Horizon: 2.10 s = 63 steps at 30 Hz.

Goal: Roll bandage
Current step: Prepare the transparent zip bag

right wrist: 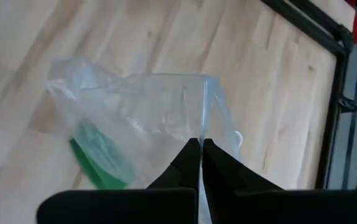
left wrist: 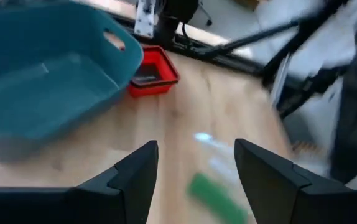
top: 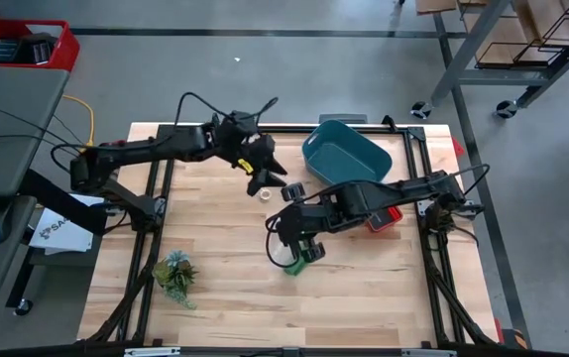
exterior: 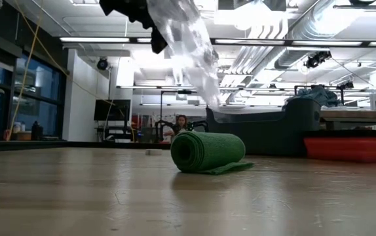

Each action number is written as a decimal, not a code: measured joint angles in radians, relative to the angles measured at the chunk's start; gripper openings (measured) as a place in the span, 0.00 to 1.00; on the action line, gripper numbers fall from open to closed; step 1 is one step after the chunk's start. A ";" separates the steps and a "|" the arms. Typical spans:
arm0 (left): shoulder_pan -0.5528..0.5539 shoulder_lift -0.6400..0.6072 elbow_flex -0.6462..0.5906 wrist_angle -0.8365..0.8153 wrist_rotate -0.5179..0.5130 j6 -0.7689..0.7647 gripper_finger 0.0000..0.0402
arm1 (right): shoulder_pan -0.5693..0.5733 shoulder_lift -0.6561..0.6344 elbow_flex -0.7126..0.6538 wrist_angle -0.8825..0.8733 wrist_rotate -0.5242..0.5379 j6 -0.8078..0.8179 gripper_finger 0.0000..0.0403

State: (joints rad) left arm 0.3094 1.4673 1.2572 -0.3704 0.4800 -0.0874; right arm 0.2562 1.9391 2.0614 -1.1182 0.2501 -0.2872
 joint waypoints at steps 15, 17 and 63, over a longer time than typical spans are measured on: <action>-0.331 -0.012 -0.001 -0.072 -0.644 0.847 0.52 | -0.014 -0.067 0.000 0.029 -0.145 0.141 0.00; -0.368 -0.021 -0.001 -0.073 -0.677 0.856 0.52 | -0.020 -0.065 -0.001 -0.006 -0.147 0.134 0.00; -0.283 -0.209 0.000 -0.054 0.074 0.166 0.52 | -0.086 -0.141 -0.002 0.390 -0.293 0.061 0.00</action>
State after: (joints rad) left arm 0.0261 1.2586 1.2572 -0.4240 0.5543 0.0783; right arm 0.1699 1.7982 2.0598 -0.7282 -0.0425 -0.2258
